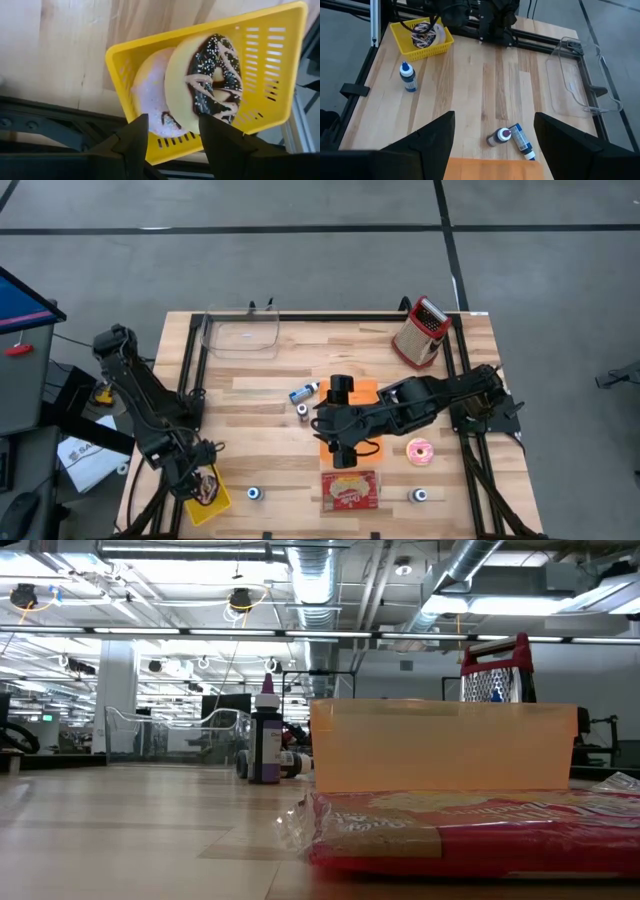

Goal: Pick & Place Food Item
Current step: Put the black donut into the yellow basket, then put the pink donut into the yellow basket

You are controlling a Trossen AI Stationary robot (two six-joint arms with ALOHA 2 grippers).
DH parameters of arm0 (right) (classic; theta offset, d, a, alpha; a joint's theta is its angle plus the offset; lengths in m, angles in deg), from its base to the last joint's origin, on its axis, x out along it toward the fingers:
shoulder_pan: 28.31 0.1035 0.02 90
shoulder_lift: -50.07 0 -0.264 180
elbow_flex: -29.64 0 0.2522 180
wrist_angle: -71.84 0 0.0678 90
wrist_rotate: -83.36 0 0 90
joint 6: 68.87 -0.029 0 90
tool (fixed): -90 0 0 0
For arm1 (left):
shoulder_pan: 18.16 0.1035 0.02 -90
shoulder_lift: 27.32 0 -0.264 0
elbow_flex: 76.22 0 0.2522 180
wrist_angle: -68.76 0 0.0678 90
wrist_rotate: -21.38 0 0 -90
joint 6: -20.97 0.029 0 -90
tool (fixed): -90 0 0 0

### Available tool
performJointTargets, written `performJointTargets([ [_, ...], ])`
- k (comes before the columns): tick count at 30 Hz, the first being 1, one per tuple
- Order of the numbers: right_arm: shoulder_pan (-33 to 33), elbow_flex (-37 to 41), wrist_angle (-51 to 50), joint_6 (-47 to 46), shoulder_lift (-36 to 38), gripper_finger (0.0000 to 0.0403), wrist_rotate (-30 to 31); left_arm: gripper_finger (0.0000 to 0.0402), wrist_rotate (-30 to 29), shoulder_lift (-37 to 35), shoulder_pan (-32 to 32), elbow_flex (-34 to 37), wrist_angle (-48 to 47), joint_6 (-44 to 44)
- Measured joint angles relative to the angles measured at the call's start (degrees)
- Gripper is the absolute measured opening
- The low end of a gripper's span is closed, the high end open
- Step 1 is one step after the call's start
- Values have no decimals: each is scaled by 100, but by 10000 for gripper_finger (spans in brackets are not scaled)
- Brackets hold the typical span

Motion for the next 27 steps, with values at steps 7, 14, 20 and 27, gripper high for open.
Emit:
performJointTargets([
  [7,0,0,1,0,0,265,-22,170,-267,-418,0,0,2,-9],
  [14,-3,-3,-1,83,0,265,-22,167,-866,-646,0,0,475,68],
  [20,-78,-7,-153,412,0,265,-16,167,-2022,-650,-2,0,1669,636],
  [27,-339,-7,-750,456,0,265,5,167,-4156,-433,0,0,2528,2139],
])
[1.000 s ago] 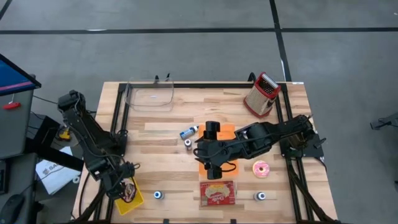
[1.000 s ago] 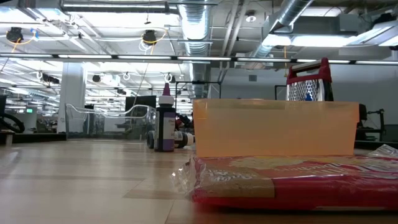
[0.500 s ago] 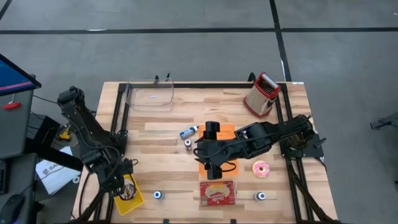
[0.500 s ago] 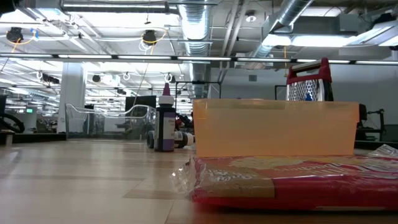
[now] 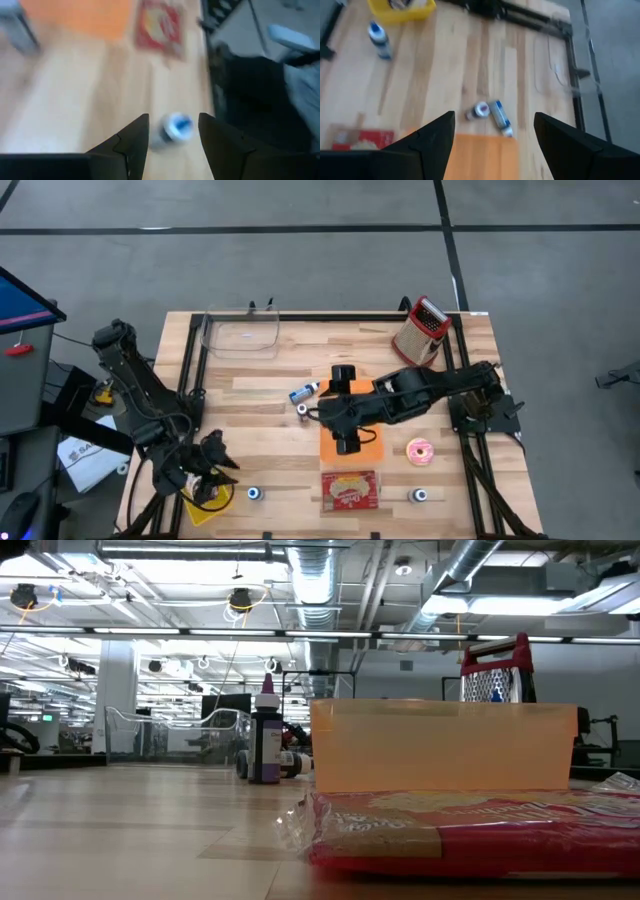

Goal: Pick & Place Food Item
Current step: Put the pink donut into the yellow basket

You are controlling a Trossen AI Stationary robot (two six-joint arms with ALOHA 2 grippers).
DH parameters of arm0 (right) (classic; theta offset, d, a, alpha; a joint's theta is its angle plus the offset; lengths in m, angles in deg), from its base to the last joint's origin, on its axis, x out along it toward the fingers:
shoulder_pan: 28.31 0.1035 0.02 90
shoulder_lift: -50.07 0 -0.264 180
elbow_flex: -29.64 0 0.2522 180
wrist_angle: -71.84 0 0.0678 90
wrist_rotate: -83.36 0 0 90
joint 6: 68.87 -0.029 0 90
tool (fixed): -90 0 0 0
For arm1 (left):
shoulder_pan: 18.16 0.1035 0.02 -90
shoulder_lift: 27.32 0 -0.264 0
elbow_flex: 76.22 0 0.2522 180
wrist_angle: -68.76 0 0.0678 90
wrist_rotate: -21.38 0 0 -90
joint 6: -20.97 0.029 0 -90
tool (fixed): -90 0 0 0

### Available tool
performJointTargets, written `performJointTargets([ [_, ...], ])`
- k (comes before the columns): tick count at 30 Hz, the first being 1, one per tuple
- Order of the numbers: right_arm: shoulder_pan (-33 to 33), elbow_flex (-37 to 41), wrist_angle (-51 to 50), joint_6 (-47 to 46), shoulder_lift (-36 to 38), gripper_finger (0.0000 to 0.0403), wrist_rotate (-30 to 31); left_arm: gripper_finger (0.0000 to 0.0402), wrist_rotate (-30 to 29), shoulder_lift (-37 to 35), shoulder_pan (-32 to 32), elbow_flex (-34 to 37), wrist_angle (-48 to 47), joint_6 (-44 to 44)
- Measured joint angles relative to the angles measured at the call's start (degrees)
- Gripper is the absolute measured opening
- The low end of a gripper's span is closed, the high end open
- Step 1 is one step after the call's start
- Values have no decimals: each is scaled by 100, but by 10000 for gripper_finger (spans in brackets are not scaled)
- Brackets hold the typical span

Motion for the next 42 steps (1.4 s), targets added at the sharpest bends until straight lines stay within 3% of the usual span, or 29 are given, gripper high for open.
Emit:
performJointTargets([
  [5,-113,0,-927,-313,0,265,-3,167,-1228,523,258,0,44,775],
  [12,-116,-2,-1570,-950,13,265,-30,167,-1708,968,1118,4,1106,2497],
  [16,-111,3,-1572,-1341,105,265,4,167,-2089,730,1336,4,2161,4034],
  [21,-337,188,-1574,-1509,163,265,612,167,-2879,33,1345,2,3260,5800],
  [25,-637,611,-1568,-1489,203,265,517,167,-2960,-601,1335,2,3408,6399],
  [28,-749,1382,-1564,-1625,426,265,142,167,-2952,-913,1335,74,3409,6420],
  [33,-789,3689,-1254,-2313,1172,265,-465,167,-2893,-1241,1335,724,3446,6357],
  [38,-639,5823,-250,-3502,2556,265,-1118,167,-3010,-1551,1335,1120,4115,6859],
  [42,-364,6753,15,-4955,3855,265,-1267,167,-2818,-1769,1342,1169,4327,7136],
])
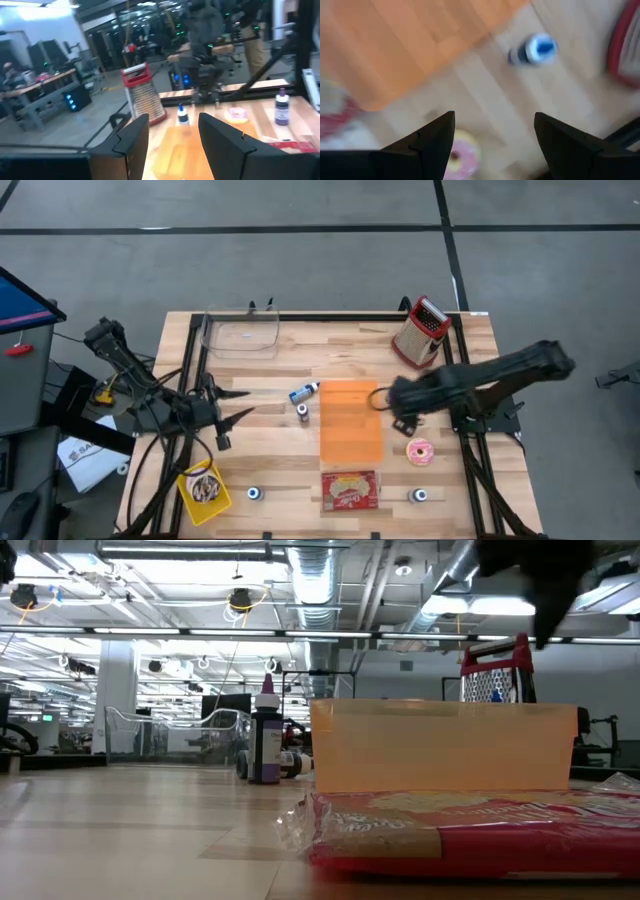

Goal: Pick & Place Food Item
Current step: Put the pink donut into the yellow basket

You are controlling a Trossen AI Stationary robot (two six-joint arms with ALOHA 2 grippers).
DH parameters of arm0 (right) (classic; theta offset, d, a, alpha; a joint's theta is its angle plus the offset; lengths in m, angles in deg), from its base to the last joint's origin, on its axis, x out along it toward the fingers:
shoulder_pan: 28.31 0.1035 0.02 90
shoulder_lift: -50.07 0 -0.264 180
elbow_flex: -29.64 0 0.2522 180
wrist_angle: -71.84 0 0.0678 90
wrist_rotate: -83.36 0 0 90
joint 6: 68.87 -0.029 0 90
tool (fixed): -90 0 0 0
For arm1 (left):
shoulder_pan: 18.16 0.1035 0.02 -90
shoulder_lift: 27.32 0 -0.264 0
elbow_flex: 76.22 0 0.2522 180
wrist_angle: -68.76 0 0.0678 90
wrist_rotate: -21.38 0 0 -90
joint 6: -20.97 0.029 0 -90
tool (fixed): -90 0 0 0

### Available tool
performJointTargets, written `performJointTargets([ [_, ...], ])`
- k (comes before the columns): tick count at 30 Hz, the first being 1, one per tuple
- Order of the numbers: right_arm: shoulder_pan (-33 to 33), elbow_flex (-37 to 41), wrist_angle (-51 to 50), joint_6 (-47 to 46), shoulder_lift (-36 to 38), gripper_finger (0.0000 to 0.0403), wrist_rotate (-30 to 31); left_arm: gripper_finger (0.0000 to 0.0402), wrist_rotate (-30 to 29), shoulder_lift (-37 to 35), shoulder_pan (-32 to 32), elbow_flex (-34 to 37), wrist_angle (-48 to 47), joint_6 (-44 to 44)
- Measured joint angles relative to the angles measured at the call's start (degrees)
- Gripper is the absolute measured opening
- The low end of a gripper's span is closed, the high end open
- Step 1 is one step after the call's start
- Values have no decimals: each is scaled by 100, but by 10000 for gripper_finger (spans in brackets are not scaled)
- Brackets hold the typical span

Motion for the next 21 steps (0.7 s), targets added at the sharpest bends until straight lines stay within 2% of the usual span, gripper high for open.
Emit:
performJointTargets([
  [4,380,588,-318,-1310,964,265,-147,167,99,-22,7,3,268,367],
  [7,745,1001,-819,-1984,1284,265,-417,167,216,-15,9,2,475,659],
  [13,1441,1827,-548,-2635,1240,264,-452,167,800,61,9,2,927,1087],
  [21,1770,2337,-42,-3562,966,265,-429,167,1671,212,284,2,1453,1410],
])
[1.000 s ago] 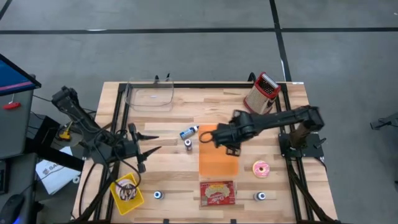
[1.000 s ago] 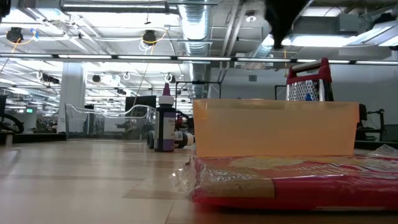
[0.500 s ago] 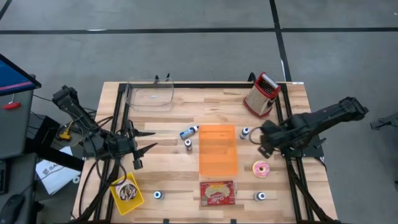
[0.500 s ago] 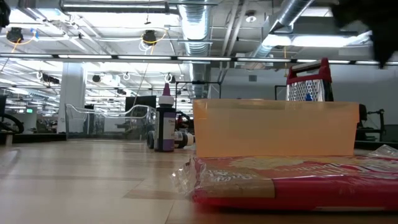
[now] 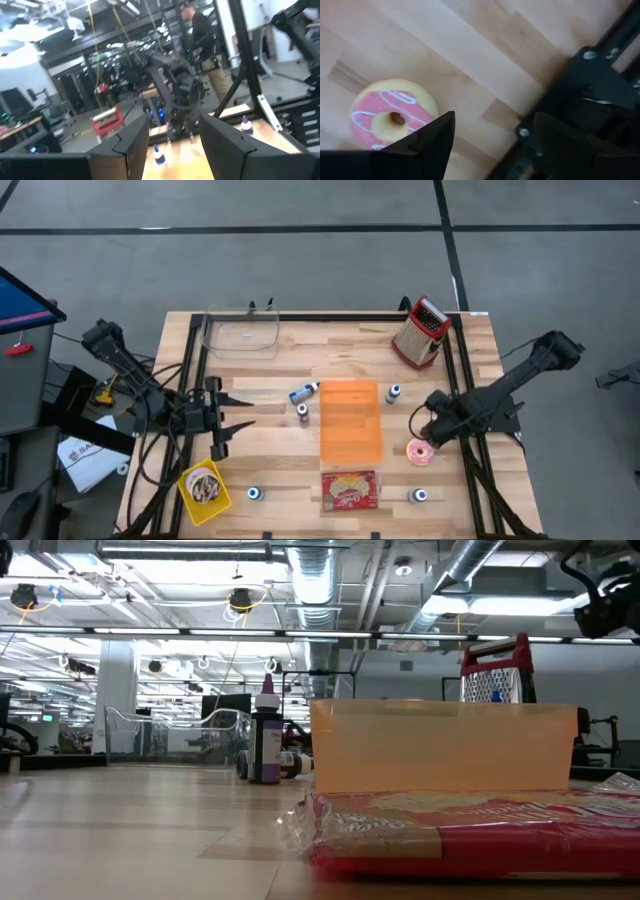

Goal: Pick & Place Food Item
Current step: Put the pink donut into the yellow basket

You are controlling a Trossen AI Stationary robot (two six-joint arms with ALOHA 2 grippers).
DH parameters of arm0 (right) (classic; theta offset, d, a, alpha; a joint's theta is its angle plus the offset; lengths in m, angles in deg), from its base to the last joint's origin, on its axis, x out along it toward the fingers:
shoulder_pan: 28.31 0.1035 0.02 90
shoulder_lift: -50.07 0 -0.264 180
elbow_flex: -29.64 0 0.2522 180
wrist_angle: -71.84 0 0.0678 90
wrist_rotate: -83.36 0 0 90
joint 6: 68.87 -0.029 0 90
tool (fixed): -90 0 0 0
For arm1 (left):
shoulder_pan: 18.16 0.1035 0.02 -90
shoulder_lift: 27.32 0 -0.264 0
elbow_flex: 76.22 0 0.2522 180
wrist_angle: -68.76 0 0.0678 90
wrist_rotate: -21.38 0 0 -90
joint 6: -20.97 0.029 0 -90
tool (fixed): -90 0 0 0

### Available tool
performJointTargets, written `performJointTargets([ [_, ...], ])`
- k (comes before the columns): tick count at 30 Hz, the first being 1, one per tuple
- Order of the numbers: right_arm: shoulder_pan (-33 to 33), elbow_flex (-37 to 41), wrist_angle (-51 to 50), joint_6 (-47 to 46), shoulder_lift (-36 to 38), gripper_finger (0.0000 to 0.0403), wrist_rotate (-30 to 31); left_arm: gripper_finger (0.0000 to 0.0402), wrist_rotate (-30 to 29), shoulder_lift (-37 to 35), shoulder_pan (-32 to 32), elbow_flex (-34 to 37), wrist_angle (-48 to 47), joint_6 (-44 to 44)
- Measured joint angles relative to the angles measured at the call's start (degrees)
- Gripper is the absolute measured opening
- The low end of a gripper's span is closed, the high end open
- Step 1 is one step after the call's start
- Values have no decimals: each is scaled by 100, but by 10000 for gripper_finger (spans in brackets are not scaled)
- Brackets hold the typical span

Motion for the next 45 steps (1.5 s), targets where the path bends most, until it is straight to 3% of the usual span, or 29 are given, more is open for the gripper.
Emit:
performJointTargets([
  [11,545,142,877,246,-568,265,254,167,489,283,534,0,335,136],
  [17,761,742,1822,747,-773,265,-117,167,492,380,665,0,442,136],
  [24,811,918,2216,915,-648,265,-75,167,826,374,810,-2,501,113],
  [36,798,916,2231,819,206,265,302,167,843,377,1097,-2,434,-145],
  [45,617,1064,2732,909,56,265,-101,167,843,453,1150,-2,422,-166],
])
